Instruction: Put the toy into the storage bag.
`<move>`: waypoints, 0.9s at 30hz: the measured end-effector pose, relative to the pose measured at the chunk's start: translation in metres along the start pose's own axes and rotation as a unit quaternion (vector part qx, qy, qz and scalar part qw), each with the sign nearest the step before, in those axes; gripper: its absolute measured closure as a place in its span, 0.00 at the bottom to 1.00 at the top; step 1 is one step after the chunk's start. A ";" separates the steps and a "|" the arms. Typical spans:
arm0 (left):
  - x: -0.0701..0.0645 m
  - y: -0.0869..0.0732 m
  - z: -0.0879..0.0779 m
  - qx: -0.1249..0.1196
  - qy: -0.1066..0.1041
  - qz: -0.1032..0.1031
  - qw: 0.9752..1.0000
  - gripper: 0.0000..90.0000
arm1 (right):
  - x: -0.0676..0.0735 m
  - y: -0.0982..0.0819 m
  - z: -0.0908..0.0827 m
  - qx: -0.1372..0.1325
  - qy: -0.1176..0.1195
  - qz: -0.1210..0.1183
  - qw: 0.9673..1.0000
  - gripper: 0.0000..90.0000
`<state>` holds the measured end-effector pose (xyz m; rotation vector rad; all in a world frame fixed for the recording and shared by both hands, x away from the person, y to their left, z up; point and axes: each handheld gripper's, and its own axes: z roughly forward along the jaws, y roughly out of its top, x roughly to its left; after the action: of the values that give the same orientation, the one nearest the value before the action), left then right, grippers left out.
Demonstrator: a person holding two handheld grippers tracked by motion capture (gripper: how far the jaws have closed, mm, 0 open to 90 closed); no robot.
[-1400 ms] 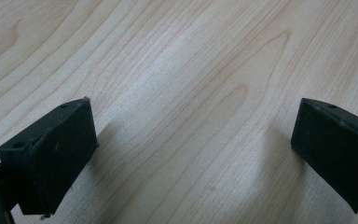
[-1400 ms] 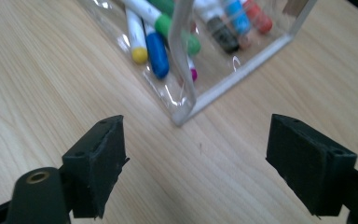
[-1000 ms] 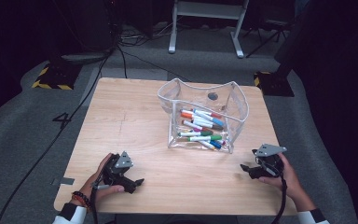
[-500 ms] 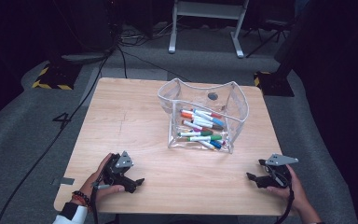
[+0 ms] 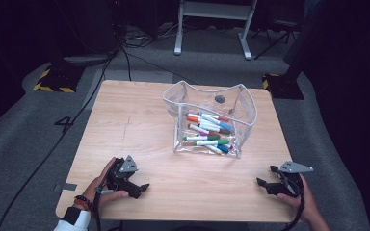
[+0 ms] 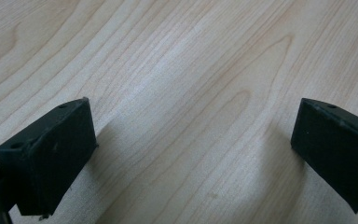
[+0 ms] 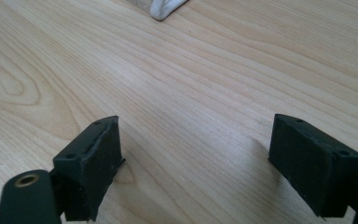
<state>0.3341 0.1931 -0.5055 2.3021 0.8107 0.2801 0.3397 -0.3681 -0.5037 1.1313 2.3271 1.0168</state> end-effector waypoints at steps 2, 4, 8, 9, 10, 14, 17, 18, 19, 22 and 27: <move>0.000 0.000 0.000 0.000 0.000 0.001 1.000 0.00 | 0.000 0.000 0.000 0.000 -0.002 0.002 1.000 0.19; 0.000 0.000 0.000 0.000 0.000 0.000 1.000 0.00 | 0.001 0.000 0.001 0.000 -0.004 0.003 1.000 0.19; 0.000 0.000 0.000 -0.001 0.000 0.000 1.000 0.00 | 0.001 0.000 0.001 -0.001 -0.005 0.004 1.000 0.19; 0.000 0.001 0.001 0.000 -0.001 0.001 1.000 0.00 | 0.001 0.000 0.001 0.000 -0.005 0.005 1.000 0.19; 0.000 0.001 0.001 -0.001 -0.001 0.001 1.000 0.00 | 0.001 0.000 0.001 0.000 -0.005 0.005 1.000 0.19; 0.000 0.001 0.001 -0.001 -0.001 0.001 1.000 0.00 | 0.001 0.001 0.001 0.000 -0.006 0.007 1.000 0.19; 0.000 0.001 0.001 -0.001 -0.001 0.001 1.000 0.00 | 0.001 0.001 0.001 0.000 -0.006 0.007 1.000 0.19; 0.000 0.001 0.001 -0.001 -0.001 0.000 1.000 0.00 | 0.001 0.001 0.001 -0.001 -0.006 0.007 1.000 0.19; 0.000 0.001 0.001 -0.002 0.000 0.000 1.000 0.00 | 0.001 0.001 0.001 0.000 -0.006 0.007 1.000 0.19; 0.001 0.001 0.001 -0.001 0.000 0.001 1.000 0.00 | 0.001 0.001 0.001 -0.001 -0.007 0.008 1.000 0.19; 0.001 0.001 0.001 -0.001 0.000 0.001 1.000 0.00 | 0.001 0.001 0.001 -0.001 -0.006 0.008 1.000 0.19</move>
<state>0.3358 0.1918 -0.5056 2.3001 0.8078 0.2809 0.3400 -0.3666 -0.5039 1.1537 2.3106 1.0136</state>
